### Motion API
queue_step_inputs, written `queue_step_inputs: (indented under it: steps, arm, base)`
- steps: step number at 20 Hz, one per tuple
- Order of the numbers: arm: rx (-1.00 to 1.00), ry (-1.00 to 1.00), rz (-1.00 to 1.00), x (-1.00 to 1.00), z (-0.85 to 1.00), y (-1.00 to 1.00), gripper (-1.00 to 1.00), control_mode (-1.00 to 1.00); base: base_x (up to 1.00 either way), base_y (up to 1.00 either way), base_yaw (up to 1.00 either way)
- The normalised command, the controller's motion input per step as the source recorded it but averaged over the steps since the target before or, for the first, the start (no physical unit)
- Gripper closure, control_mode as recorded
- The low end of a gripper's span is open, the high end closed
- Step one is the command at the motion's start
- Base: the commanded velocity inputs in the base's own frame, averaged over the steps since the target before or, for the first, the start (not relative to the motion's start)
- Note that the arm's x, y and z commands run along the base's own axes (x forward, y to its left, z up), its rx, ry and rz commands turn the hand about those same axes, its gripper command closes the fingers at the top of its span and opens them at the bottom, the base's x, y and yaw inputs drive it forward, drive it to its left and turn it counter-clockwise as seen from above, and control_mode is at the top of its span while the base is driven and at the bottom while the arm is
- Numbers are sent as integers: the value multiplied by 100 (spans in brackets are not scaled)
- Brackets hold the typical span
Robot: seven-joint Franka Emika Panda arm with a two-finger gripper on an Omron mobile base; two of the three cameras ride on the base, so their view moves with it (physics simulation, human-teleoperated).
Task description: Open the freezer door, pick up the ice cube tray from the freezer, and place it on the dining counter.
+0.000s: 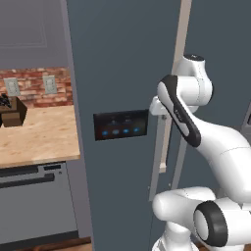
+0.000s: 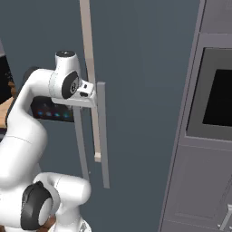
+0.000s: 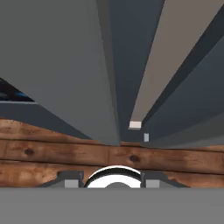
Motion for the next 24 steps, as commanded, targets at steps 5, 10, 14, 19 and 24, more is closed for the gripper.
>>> queue_step_inputs:
  steps: [5, 10, 14, 19, 24]
  arm:
    - [0, 1, -2, -23, 0, -1, -100, -100]
    - [0, 2, -11, -75, -13, -24, -100, -100]
    - [0, 0, -8, -53, -19, -48, -100, -100]
    - [0, 0, -13, -13, -6, -31, -100, -100]
    - [0, 0, -3, 0, 0, -7, -100, -100]
  base:
    - [0, 0, 0]
    - [0, 0, 0]
    - [0, 0, 0]
    - [0, 0, 0]
    - [0, 0, 0]
